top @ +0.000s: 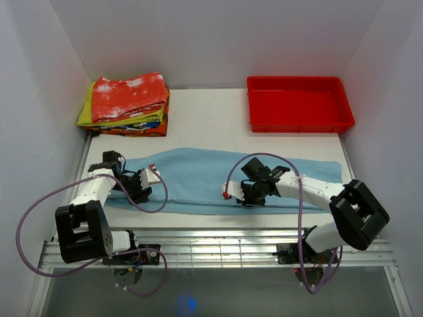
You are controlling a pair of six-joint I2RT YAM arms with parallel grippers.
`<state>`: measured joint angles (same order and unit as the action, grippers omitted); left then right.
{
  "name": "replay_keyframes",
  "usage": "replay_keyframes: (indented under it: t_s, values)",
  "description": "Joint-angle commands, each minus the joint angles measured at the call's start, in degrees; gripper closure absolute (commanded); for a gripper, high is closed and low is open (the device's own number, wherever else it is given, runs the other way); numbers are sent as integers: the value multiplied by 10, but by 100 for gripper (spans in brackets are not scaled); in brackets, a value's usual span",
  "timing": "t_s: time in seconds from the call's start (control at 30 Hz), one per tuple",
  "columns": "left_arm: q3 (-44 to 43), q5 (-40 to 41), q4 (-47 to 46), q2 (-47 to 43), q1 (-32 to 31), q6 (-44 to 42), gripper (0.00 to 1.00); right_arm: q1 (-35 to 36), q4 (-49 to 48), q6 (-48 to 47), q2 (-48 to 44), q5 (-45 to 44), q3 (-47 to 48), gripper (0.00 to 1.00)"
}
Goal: Fold and stack the trousers
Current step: Fold the trousers
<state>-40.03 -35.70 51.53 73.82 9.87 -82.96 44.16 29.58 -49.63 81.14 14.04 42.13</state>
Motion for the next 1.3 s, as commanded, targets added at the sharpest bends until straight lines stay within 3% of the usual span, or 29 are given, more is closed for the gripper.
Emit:
replay_keyframes:
  t_s: [0.0, 0.13, 0.2, 0.23, 0.37, 0.57, 0.73, 0.93, 1.13, 1.27]
  values:
    - [-15, -1, -8, 3, -9, -2, 42, 4, -8, 3, 2, -13, 0, 91]
    - [-28, -5, 7, -2, -10, -7, 57, 4, -6, 8, -7, -24, 13, 92]
    - [-40, -9, 28, -10, -10, -8, 58, 4, -6, 8, -14, -31, 16, 92]
    - [-43, -10, 34, -14, -10, -7, 56, 3, -6, 9, -17, -32, 17, 92]
    - [-37, -1, 56, -48, -10, -24, 31, 2, -6, 11, -22, -32, 17, 92]
    - [8, 41, 47, -120, -10, -89, 27, -1, -7, 15, -21, -31, 16, 92]
    - [43, 69, 9, -131, -10, -120, 36, -8, -1, 18, -20, -23, 23, 92]
    - [56, 84, -34, -81, -9, -122, 43, -16, 3, 16, -21, -21, 26, 92]
    - [54, 83, -63, -63, -9, -114, 62, -21, 7, 11, -24, -21, 30, 92]
    - [38, 85, -43, -68, -10, -113, 83, -29, 7, 8, -27, -24, 36, 92]
